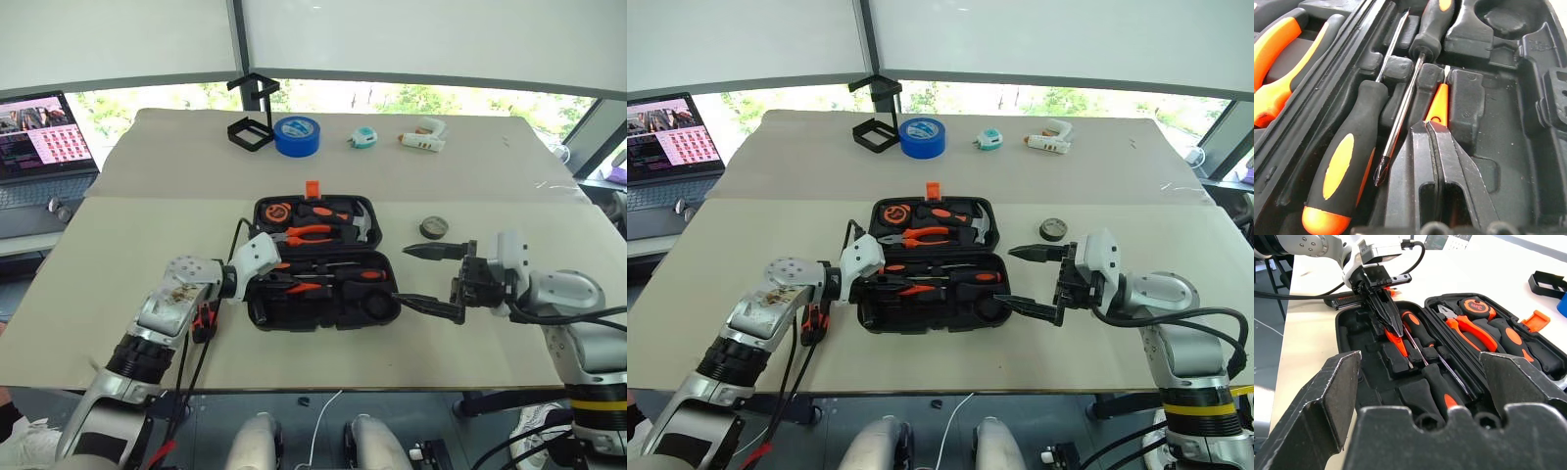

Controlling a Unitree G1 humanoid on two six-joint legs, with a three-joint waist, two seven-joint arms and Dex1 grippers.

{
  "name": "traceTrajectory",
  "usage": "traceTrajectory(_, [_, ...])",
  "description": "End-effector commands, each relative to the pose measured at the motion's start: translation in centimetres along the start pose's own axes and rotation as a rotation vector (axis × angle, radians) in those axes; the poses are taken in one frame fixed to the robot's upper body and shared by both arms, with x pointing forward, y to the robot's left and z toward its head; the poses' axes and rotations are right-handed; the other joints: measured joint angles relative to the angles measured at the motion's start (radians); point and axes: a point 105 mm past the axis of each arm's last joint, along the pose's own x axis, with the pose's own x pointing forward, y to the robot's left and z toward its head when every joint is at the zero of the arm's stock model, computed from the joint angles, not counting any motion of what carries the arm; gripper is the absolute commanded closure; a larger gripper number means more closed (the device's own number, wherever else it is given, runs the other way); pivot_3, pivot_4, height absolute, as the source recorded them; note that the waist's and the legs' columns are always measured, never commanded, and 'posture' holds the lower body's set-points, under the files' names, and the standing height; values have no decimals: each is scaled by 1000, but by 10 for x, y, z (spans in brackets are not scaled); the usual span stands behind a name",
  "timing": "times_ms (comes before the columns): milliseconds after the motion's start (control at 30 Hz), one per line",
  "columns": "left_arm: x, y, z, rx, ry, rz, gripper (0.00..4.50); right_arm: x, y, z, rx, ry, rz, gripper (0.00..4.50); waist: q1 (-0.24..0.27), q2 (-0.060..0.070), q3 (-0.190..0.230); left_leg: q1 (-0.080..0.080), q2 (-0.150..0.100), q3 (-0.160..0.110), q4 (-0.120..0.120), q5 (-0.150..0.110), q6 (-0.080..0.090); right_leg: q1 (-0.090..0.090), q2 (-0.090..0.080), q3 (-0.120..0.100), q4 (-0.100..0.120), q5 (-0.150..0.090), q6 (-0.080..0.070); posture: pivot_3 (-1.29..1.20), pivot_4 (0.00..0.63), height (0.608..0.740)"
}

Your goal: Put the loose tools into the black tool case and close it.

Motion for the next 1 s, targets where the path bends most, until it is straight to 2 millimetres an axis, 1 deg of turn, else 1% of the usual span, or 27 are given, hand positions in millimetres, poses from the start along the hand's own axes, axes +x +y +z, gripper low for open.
traceTrajectory(33, [-42,5,18,-14,-148,126,3759,-22,-6,-1,-57,-5,-52,0,-5,0,0,0,0,0,0,0,0,-1,0,0,0,0,0,0,150,740])
traceTrajectory(100, [-68,2,24,-12,-211,184,3044,-31,-8,-4,-87,-10,-76,0,-9,0,0,-2,1,0,0,0,0,-3,0,0,0,0,0,0,150,740])
traceTrajectory(133, [-80,1,24,-14,-231,222,2636,-35,-9,-4,-100,-13,-87,0,-11,0,0,-2,1,-1,0,0,0,-3,0,0,1,0,0,0,150,740])
traceTrajectory(167, [-93,1,23,-18,-252,270,2379,-38,-10,-5,-115,-14,-97,0,-13,0,0,-2,1,-1,-1,0,0,-3,0,0,1,0,0,0,150,740])
traceTrajectory(200, [-109,2,19,-32,-265,335,2015,-40,-11,-7,-130,-13,-104,0,-13,0,0,-1,1,-1,-1,0,0,-2,-1,0,1,0,0,0,150,740])
traceTrajectory(233, [-128,1,9,-45,-250,405,1739,-43,-11,-8,-144,-14,-113,0,-15,0,0,-1,2,-1,-1,0,0,-2,-2,0,1,0,0,0,150,740])
traceTrajectory(267, [-150,-4,-7,-74,-202,472,1224,-45,-11,-10,-167,-16,-119,0,-18,0,0,0,1,-1,-1,0,0,-1,-2,0,1,0,0,0,150,740])
traceTrajectory(300, [-167,-10,-21,-100,-157,526,974,-46,-10,-13,-176,-15,-117,0,-25,0,0,1,2,0,-1,0,0,0,-2,1,0,0,0,0,150,740])
traceTrajectory(333, [-185,-16,-35,-132,-105,591,587,-46,-9,-15,-179,-14,-112,0,-28,0,0,3,2,1,-2,-1,0,0,-2,1,0,0,0,0,150,740])
traceTrajectory(367, [-200,-21,-46,-162,-63,644,97,-46,-8,-17,-174,-13,-108,0,-29,0,0,4,2,2,-3,-2,0,0,-2,2,-1,0,-1,0,150,740])
traceTrajectory(400, [-211,-26,-54,-185,-35,688,29,-47,-8,-19,-166,-12,-105,0,-27,0,0,5,2,1,-4,-2,0,0,-2,2,-1,-1,-1,0,150,740])
traceTrajectory(467, [-236,-37,-73,-242,39,785,29,-46,-8,-22,-154,-15,-100,0,-18,0,1,5,2,2,-4,-2,-1,0,-2,1,0,-1,-1,0,150,740])
traceTrajectory(533, [-252,-48,-80,-283,66,835,29,-45,-7,-22,-144,-21,-89,0,-11,0,1,7,2,1,-2,-1,-1,3,-3,0,-1,-1,-1,0,150,740])
traceTrajectory(600, [-264,-52,-85,-320,99,907,29,-41,-5,-21,-115,-41,-58,0,-4,0,1,9,2,1,-2,-2,-1,6,-4,0,-2,-4,-6,0,150,740])
traceTrajectory(667, [-263,-55,-83,-373,111,925,29,-34,-4,-16,-104,-69,-29,0,2,-1,0,9,3,1,-2,-2,-1,6,-4,0,-2,-5,-9,0,150,740])
traceTrajectory(700, [-257,-56,-82,-397,133,924,29,-30,-3,-13,-106,-81,-13,0,3,-1,0,9,3,1,-2,-2,-1,6,-4,0,-2,-5,-9,0,150,740])
traceTrajectory(767, [-237,-56,-71,-439,98,872,29,-23,-1,-8,-109,-99,15,0,3,-1,0,9,3,1,-2,-2,-1,7,-4,0,-2,-5,-9,0,150,740])
traceTrajectory(800, [-222,-54,-62,-461,64,837,29,-19,-1,-4,-123,-110,27,0,4,-1,0,9,3,1,-2,-2,-1,7,-4,0,-2,-4,-7,0,150,740])
traceTrajectory(833, [-212,-52,-56,-476,52,826,29,-15,-1,-1,-129,-118,34,0,5,-1,0,9,3,0,-2,-2,-1,7,-4,0,-2,-3,-6,0,150,740])
traceTrajectory(900, [-192,-47,-50,-509,52,832,29,-8,-1,5,-147,-135,45,0,5,0,0,9,3,0,-2,-2,-1,8,-4,0,-2,-2,-3,0,150,740])
traceTrajectory(1000, [-160,-34,-48,-577,37,884,29,2,-1,9,-159,-147,55,0,1,-1,0,11,2,-1,-3,-2,-1,9,-4,1,-1,-1,-3,0,150,740])
